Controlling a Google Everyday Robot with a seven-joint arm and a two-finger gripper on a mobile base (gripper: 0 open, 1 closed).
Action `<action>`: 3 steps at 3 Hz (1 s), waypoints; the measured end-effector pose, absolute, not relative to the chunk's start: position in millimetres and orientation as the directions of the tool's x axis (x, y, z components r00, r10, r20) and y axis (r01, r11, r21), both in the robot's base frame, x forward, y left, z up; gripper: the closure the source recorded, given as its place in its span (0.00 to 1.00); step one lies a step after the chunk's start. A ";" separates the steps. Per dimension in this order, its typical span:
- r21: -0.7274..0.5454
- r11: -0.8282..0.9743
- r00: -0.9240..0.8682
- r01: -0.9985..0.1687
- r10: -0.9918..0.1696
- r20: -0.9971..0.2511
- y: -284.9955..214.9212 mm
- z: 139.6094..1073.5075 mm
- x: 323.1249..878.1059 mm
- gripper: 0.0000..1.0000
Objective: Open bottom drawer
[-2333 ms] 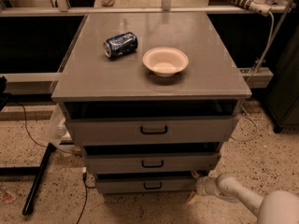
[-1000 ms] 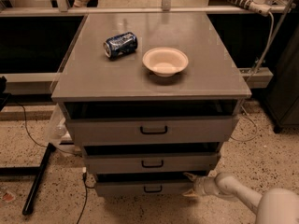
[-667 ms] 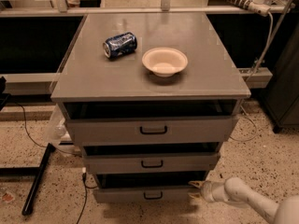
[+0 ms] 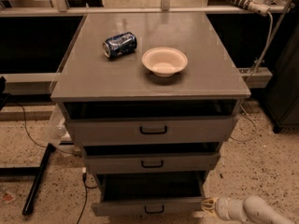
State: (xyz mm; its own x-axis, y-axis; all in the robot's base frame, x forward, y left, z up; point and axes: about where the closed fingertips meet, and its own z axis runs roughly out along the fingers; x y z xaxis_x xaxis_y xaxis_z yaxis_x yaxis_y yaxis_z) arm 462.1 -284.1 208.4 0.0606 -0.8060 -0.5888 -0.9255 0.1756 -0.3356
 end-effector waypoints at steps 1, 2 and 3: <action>-0.336 0.173 0.063 -0.926 -0.806 -0.589 -283.0 208.3 463.0 0.62; -0.351 0.108 0.118 -0.930 -0.816 -0.565 -257.6 223.0 481.0 0.39; -0.352 0.100 0.126 -0.931 -0.816 -0.564 -253.8 224.4 483.1 0.16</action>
Offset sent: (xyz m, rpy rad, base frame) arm 0.0491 0.0619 0.0410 -0.0790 -0.0355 0.1538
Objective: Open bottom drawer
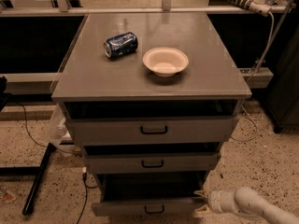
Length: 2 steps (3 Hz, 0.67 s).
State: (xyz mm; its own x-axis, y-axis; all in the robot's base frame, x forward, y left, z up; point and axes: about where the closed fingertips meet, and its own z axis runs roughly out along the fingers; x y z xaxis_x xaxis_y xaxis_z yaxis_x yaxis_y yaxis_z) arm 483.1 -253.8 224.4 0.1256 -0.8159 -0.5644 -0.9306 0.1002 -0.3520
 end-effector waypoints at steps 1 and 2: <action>-0.352 0.100 0.126 -0.931 -0.816 -0.564 -253.8 224.4 483.1 0.00; -0.352 0.100 0.126 -0.931 -0.816 -0.564 -253.8 224.3 483.1 0.00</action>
Offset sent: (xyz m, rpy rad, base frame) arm 0.0000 0.0000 0.0000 0.0000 0.0000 0.0000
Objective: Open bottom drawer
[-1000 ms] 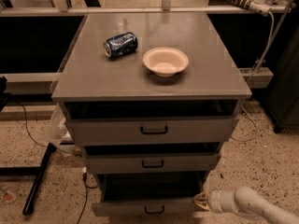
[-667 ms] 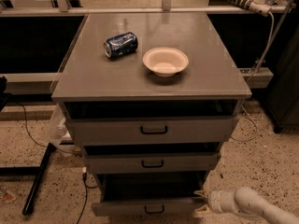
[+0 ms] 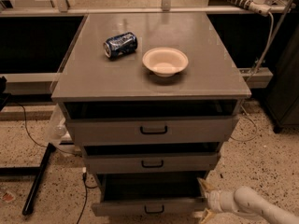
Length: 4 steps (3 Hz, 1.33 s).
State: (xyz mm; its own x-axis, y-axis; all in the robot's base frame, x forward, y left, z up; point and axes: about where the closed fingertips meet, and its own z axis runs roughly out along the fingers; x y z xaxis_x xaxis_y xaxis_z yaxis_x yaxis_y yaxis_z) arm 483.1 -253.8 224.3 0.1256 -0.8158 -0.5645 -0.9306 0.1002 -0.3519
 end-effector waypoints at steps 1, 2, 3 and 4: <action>-0.325 0.122 0.095 -0.938 -0.809 -0.580 -247.6 200.4 489.3 0.00; -0.281 0.131 0.068 -0.951 -0.797 -0.600 -233.9 169.8 498.3 0.00; -0.282 0.132 0.067 -0.950 -0.798 -0.600 -233.5 167.5 500.7 0.00; -0.282 0.132 0.067 -0.950 -0.797 -0.600 -233.5 167.5 500.7 0.19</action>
Offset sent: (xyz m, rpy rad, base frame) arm 0.0296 0.0328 -0.0900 0.0547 0.1194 -0.0276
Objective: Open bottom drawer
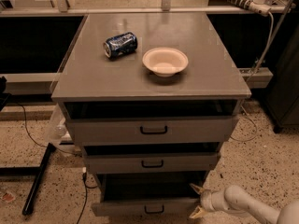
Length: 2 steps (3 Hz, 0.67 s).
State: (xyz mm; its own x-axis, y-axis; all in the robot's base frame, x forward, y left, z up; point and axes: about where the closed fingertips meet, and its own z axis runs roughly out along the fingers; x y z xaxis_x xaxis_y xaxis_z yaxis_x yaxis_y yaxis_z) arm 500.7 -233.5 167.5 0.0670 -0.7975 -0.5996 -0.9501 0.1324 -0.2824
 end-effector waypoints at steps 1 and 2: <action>-0.274 0.134 0.061 -0.952 -0.796 -0.602 -234.2 164.5 496.8 0.42; -0.257 0.157 0.034 -0.953 -0.791 -0.611 -248.5 160.7 472.9 0.65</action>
Offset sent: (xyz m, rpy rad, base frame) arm -0.0825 -0.0551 -0.0154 0.0297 0.0571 -0.0776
